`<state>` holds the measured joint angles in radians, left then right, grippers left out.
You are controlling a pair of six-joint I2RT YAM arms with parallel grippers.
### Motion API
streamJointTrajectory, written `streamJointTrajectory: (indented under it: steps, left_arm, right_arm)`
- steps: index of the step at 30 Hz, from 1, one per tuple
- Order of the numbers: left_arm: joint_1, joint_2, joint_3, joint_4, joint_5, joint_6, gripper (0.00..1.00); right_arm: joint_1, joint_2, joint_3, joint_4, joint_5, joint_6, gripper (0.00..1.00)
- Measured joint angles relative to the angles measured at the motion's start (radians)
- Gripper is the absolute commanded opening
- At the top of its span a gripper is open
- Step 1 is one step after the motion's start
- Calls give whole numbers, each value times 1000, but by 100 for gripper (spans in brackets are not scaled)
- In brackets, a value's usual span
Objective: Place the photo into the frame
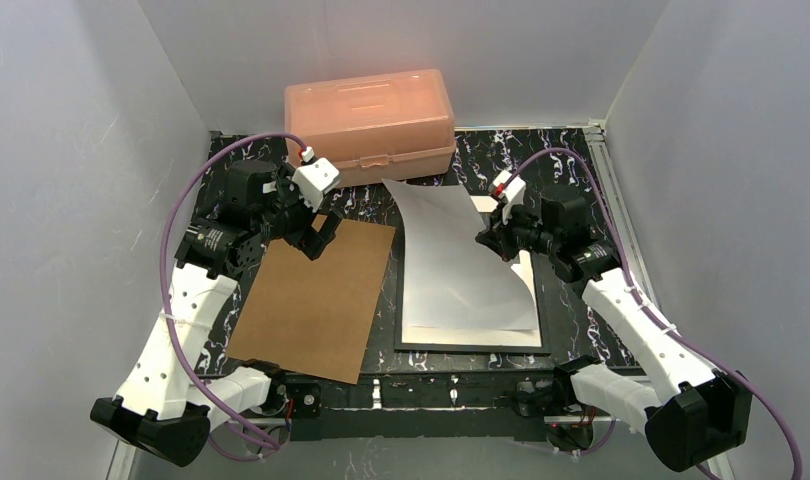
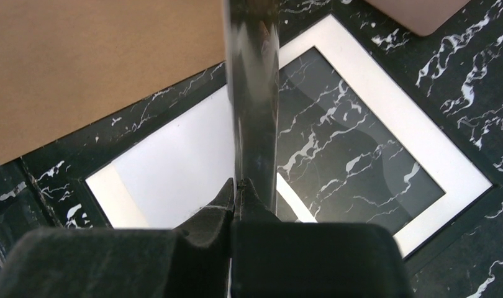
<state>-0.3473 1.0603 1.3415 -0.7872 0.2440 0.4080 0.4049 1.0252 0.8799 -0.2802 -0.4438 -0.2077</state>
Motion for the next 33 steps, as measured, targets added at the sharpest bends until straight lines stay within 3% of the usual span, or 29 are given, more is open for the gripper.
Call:
streamJointTrajectory:
  steps: [21,33]
  left_arm:
    - [0,0,0,0,1,0,84]
    - [0,0,0,0,0,0,84]
  right_arm:
    - [-25,-27,-24,-116,-1,-10,1]
    - [-33,81,-23,-103,-14,-20,1]
